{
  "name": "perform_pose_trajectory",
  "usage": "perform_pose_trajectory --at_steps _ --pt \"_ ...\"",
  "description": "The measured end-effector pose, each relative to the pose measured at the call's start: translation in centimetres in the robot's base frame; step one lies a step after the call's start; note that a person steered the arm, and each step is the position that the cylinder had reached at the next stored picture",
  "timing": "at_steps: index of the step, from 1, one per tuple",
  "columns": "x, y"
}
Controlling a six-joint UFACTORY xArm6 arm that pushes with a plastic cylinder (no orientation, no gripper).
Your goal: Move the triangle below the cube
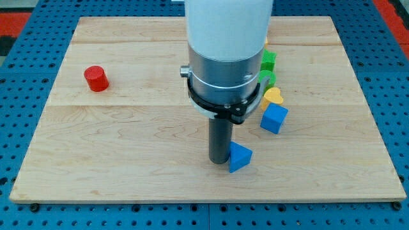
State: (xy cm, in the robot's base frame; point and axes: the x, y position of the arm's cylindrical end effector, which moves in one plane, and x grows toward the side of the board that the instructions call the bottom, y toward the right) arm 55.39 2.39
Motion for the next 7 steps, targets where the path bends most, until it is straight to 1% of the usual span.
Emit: perform_pose_trajectory --at_steps 1,3,4,7 --pt "0.1 1.5" --pt "2.2 0.9" --pt "2.2 0.9" --pt "2.2 6.1"
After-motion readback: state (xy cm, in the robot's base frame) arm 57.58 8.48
